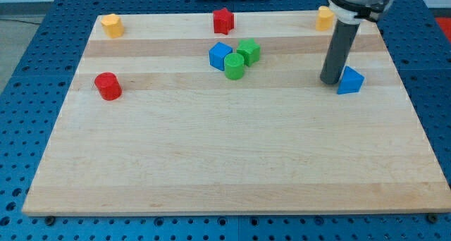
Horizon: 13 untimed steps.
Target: Slide the green circle towards the bottom left corner of the board
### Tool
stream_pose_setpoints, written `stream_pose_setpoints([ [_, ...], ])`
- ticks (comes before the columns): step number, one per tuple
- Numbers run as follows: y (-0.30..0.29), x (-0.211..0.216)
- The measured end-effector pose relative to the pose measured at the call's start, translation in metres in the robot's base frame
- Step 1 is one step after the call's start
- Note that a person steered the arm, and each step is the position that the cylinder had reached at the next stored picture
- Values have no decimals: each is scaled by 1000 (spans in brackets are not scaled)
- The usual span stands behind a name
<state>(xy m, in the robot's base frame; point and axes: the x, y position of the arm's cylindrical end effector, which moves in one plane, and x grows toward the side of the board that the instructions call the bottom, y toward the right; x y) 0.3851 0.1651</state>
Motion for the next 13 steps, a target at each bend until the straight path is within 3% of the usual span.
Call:
stream_pose_setpoints([
  [2,-68,-65],
  [3,-100,-74],
  [5,-150,-50],
  [7,-200,11],
  [13,-315,14],
])
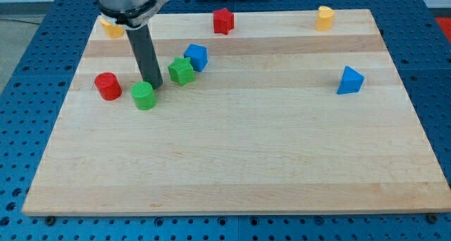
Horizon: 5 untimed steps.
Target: Slide the green circle towards the bottom left corner of the board
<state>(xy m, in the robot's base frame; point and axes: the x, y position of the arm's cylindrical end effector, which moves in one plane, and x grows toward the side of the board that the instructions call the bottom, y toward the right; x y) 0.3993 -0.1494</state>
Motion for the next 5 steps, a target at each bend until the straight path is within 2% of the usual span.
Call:
stream_pose_setpoints([
  [2,-4,54],
  [5,-57,97],
])
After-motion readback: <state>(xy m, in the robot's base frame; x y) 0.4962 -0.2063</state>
